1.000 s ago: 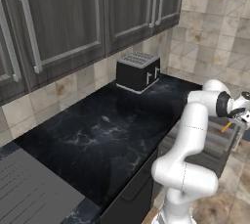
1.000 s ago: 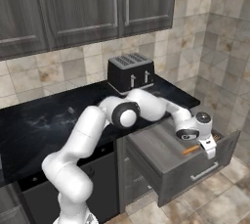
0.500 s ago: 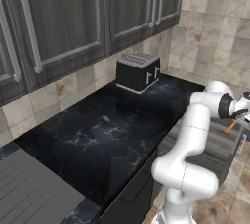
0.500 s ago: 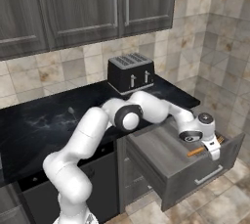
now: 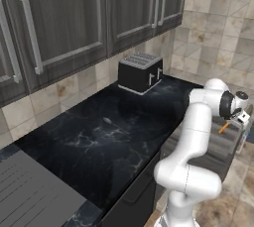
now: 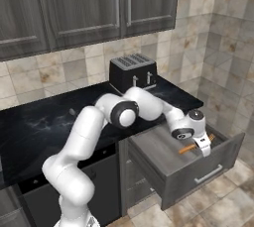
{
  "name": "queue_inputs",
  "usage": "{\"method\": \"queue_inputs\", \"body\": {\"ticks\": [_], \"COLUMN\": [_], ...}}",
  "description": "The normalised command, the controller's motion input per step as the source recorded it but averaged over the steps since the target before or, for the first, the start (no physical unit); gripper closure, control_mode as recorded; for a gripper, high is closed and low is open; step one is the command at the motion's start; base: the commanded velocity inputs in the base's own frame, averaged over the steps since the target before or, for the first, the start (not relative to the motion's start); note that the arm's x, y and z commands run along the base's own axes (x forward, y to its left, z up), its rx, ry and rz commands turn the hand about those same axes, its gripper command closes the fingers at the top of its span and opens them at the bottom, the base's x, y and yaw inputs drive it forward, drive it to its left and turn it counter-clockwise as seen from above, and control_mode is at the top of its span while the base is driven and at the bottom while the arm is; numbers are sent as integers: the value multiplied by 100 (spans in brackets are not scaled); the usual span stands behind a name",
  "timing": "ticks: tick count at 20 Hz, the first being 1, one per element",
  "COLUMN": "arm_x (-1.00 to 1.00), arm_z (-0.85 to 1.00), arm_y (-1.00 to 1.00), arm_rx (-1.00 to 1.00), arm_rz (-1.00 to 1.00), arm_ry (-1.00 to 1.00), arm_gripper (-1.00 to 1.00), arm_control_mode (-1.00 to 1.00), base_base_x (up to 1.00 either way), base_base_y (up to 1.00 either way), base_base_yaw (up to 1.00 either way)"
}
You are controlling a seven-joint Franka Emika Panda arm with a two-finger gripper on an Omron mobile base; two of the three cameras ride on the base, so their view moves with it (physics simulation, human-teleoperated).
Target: Organize the utensils by type. Pick up the wooden spoons from the counter and place them in the open cabinet. Then pick up the metallic utensils from the counter and place them in the open drawer.
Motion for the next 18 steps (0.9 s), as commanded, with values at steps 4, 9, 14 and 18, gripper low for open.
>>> {"method": "queue_inputs", "body": {"ticks": [4,9,14,18], "arm_x": [37,36,1,-1], "arm_z": [-25,-26,-43,-51], "arm_y": [40,9,-51,-66], "arm_rx": [0,0,-4,-6], "arm_rz": [3,3,0,0], "arm_ry": [3,12,27,29], "arm_gripper": [100,100,100,100], "arm_control_mode": [-100,-100,-100,-100], "base_base_x": [0,0,0,0], "base_base_y": [0,0,0,0], "base_base_yaw": [0,0,0,0]}}
